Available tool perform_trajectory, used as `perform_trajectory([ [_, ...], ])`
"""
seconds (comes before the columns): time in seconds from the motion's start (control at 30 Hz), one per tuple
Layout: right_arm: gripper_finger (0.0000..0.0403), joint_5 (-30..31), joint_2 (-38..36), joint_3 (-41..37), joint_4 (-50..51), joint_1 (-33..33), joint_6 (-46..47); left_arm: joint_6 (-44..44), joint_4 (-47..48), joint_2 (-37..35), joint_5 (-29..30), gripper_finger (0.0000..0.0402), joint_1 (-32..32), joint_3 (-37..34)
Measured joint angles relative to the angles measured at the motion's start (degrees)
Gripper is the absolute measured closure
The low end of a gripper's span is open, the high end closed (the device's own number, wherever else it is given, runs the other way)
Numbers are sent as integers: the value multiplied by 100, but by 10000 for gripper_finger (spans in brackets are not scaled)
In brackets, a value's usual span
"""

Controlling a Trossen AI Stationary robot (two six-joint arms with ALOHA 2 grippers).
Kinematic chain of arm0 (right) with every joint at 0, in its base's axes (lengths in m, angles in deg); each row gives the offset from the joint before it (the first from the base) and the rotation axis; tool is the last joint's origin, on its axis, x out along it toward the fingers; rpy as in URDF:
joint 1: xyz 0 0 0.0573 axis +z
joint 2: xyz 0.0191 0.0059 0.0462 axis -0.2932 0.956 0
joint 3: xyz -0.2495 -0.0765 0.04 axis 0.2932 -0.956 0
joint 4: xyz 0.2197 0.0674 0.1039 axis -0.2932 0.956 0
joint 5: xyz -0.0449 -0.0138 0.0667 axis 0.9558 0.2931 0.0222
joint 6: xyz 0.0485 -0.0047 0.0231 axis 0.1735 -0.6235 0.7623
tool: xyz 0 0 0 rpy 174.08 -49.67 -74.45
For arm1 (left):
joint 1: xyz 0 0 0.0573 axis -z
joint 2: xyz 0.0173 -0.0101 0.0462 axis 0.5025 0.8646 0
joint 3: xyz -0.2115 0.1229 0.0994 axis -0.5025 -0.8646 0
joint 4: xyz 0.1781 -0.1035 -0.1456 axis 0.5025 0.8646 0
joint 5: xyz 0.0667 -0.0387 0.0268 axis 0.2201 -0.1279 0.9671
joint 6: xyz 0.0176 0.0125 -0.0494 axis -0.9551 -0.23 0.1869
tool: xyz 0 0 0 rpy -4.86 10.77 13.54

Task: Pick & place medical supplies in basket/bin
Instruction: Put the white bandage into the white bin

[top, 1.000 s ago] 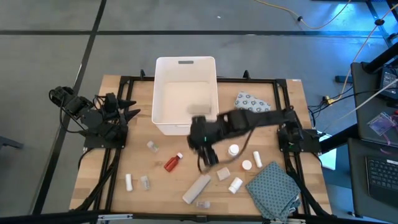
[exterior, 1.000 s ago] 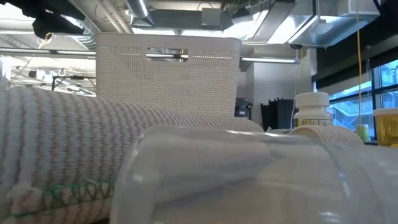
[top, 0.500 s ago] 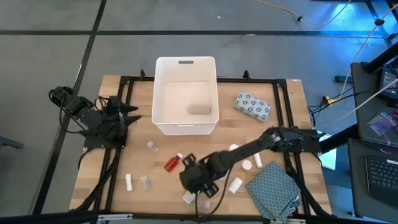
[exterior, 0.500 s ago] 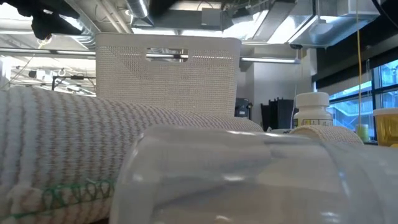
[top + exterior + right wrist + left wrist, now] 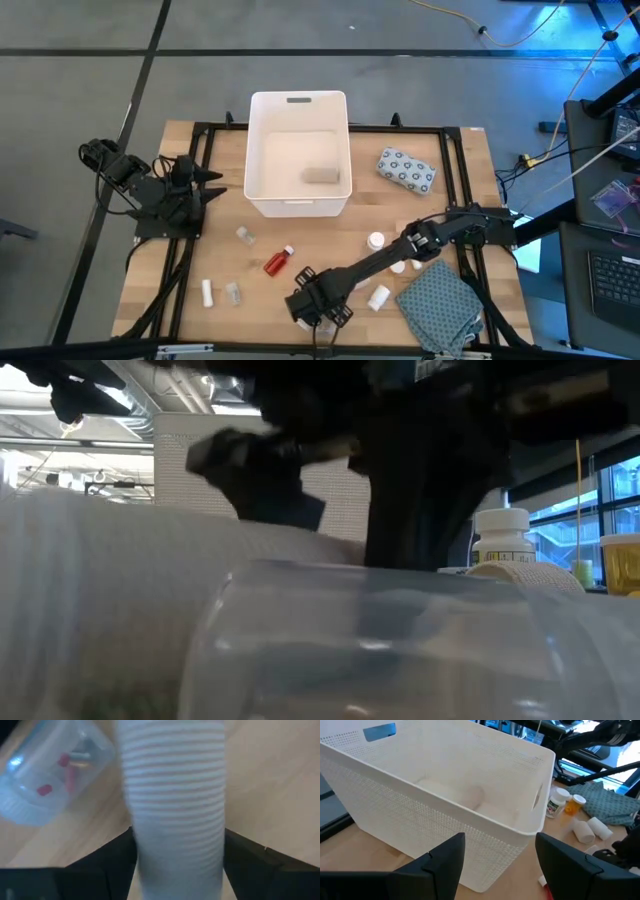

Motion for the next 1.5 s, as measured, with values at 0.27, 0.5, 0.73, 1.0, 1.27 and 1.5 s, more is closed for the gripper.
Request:
perform_trajectory([
  [0.27,276,-2,-125,87,483,-162,17,0,0,0,0,167,1,0],
  [0.5,304,-16,-1105,124,766,-591,615,0,-4,0,0,167,0,0],
  [0.73,285,327,-2479,138,-144,-1052,1527,-67,-6,1,2,167,1,0],
  [1.0,292,1499,-3388,142,-1521,-2226,751,-384,-5,2,224,167,1,0],
  [1.27,292,1005,-3149,113,-2095,-4061,-159,-986,-6,0,367,167,-1,0],
  [1.5,293,91,-2287,103,-2157,-5124,-519,-1143,-6,0,468,167,-2,0],
])
